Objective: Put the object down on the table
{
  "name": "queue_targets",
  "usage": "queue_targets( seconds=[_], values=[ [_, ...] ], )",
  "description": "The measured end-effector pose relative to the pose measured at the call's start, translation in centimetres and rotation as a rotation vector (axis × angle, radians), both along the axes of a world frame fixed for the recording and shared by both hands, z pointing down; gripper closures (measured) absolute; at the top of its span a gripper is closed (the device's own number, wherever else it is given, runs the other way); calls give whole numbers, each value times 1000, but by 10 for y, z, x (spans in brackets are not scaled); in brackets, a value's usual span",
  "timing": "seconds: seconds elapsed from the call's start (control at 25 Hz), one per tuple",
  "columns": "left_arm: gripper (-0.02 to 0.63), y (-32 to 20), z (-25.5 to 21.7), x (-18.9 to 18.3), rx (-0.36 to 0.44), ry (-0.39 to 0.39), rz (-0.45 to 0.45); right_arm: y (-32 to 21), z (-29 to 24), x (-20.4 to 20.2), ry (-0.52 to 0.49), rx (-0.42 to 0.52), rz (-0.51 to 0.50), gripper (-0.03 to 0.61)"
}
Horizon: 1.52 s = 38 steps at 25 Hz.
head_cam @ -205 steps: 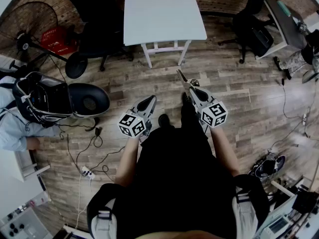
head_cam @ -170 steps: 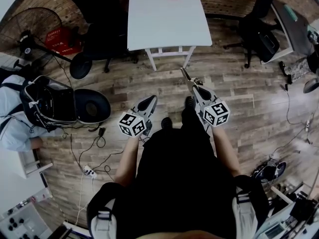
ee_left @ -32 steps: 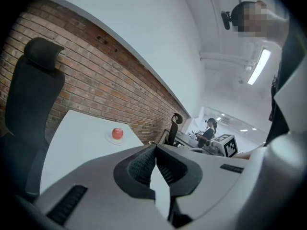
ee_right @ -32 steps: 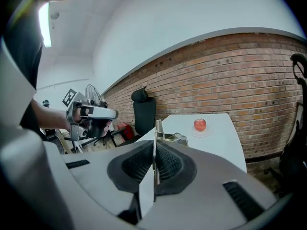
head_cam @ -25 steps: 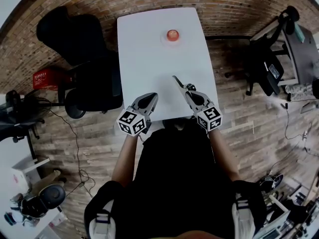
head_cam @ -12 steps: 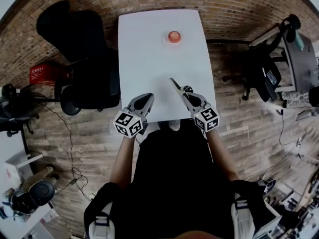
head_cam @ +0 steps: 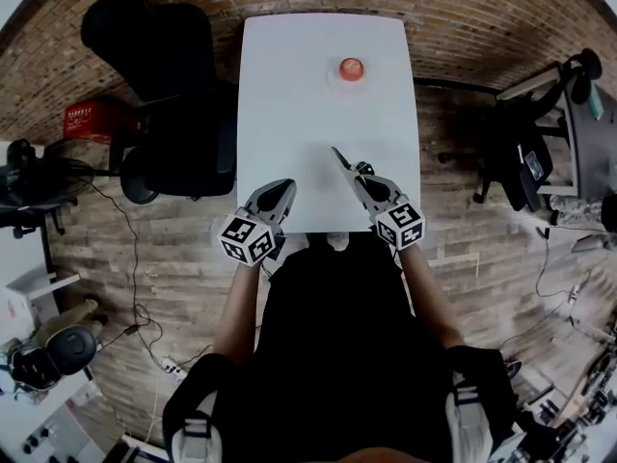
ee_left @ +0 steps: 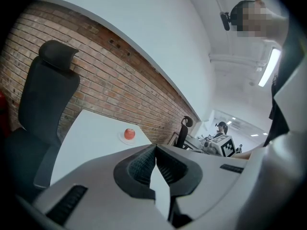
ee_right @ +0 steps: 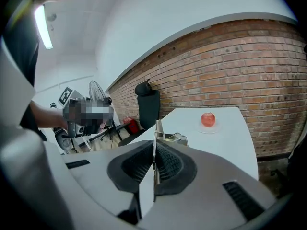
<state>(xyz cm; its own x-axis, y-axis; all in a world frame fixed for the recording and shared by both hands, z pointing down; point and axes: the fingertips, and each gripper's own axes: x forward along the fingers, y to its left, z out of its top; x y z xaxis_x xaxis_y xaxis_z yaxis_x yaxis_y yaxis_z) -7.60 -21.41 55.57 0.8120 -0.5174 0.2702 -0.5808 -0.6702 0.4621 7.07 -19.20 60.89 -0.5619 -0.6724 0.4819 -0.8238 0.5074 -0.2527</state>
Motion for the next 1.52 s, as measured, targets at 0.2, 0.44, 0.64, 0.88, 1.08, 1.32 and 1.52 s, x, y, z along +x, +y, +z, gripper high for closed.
queue_targets(
  seconds=[0.2, 0.44, 0.64, 0.88, 1.08, 1.32, 1.52],
  values=[
    [592, -4, 1, 14, -7, -13, -7, -9, 8, 6, 2, -18, -28, 578],
    [592, -9, 2, 28, -18, -27, -13, -20, 28, 10, 7, -58, -74, 577],
    [592, -8, 3, 35, -32, -37, -37, -25, 45, 10, 3, -96, -127, 578],
    [592, -5, 9, 30, -55, -54, -68, -35, 69, 5, -18, -142, -132, 577],
    [592, -3, 15, 33, -75, -62, -89, -39, 85, 7, -13, -169, -144, 577],
    [592, 0, 16, 33, -81, -73, -95, -46, 100, 3, -26, -192, -149, 577],
    [592, 2, 19, 35, -90, -81, -106, -50, 114, 4, -30, -216, -153, 577]
  ],
)
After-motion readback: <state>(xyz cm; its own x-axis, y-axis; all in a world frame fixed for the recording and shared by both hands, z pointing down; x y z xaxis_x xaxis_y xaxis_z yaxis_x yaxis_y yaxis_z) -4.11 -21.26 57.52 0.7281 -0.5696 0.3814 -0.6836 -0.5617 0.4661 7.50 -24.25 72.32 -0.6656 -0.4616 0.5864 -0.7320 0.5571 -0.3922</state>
